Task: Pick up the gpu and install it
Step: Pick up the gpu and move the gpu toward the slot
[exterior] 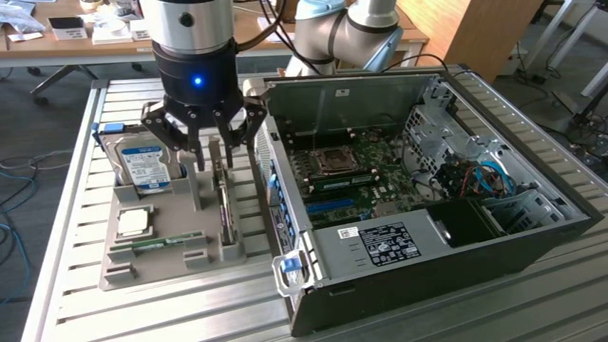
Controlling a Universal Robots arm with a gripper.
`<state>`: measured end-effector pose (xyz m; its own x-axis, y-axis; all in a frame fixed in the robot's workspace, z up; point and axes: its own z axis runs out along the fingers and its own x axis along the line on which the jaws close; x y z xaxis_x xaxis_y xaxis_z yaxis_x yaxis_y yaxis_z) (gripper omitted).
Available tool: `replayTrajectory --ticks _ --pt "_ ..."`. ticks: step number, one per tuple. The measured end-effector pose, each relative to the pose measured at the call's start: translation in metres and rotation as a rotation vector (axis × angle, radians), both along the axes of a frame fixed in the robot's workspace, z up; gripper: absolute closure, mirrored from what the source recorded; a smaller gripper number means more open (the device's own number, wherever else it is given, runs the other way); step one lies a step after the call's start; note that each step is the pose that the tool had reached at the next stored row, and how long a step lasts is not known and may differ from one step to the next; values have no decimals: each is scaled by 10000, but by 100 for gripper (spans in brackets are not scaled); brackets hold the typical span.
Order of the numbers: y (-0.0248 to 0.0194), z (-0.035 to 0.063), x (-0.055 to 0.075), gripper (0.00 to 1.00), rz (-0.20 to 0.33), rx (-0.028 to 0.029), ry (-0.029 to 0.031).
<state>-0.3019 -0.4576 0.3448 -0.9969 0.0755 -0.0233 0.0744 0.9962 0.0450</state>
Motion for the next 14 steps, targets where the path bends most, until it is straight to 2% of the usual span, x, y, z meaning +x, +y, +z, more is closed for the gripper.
replayTrajectory --ticks 14 --pt "0 -113 0 57 0 1 -1"
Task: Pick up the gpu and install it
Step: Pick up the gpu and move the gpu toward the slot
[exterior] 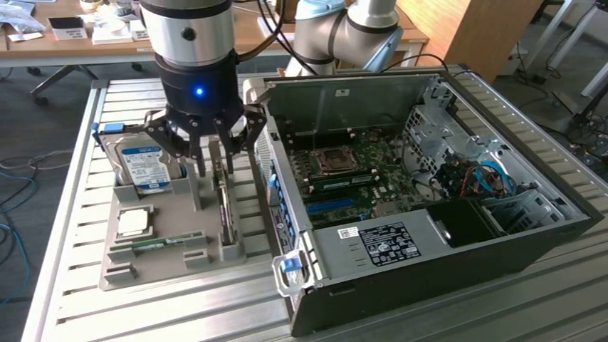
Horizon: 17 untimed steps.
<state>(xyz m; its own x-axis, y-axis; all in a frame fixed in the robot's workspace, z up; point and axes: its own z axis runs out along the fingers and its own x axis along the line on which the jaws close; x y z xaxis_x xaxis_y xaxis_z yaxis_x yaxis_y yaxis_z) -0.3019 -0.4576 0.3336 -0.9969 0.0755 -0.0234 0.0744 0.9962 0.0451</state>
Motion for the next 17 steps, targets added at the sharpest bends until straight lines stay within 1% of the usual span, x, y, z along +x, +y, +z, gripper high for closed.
replayTrajectory --ticks 17 --pt "0 -214 0 57 0 -1 1"
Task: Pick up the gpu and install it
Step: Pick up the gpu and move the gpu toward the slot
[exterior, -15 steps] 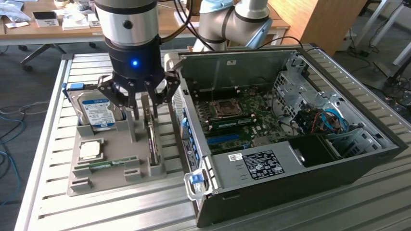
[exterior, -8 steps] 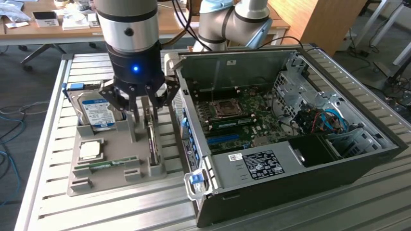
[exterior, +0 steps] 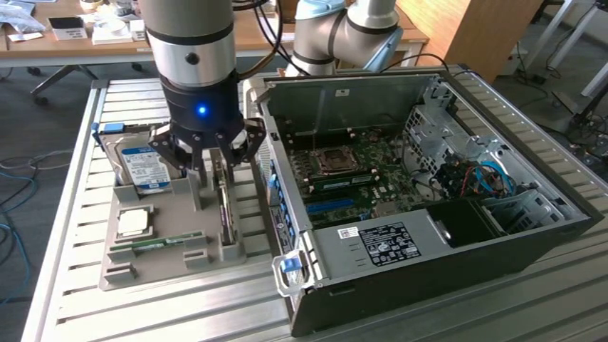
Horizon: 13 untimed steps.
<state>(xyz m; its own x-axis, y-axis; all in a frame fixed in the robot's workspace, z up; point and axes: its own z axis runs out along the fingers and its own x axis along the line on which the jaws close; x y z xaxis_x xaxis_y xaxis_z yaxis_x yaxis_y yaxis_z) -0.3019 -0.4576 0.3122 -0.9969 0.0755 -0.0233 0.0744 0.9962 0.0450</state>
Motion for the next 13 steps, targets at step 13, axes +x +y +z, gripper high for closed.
replayTrajectory --ticks 13 --pt "0 -52 0 57 0 0 0"
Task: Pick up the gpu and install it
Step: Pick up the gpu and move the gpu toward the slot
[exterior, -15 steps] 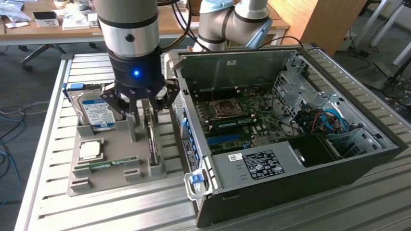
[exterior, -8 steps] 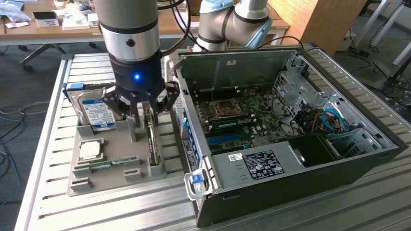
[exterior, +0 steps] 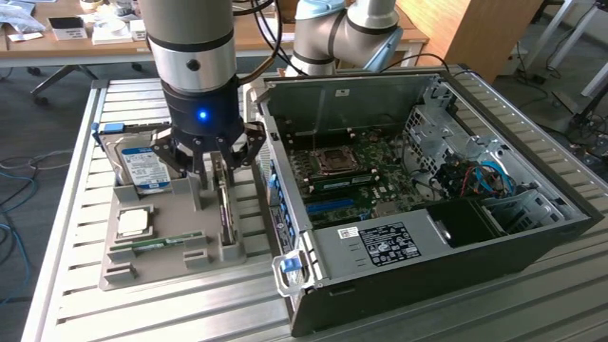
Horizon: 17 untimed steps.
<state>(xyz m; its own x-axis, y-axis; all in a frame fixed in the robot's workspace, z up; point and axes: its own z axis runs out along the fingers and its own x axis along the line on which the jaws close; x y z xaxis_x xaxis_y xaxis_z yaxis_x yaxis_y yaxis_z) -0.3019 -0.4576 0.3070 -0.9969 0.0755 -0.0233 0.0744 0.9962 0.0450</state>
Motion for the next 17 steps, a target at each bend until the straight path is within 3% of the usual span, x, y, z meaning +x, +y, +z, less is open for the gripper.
replayTrajectory --ticks 8,17 --pt "0 -16 26 57 0 0 -1" --pt "0 -172 35 57 0 0 -1"
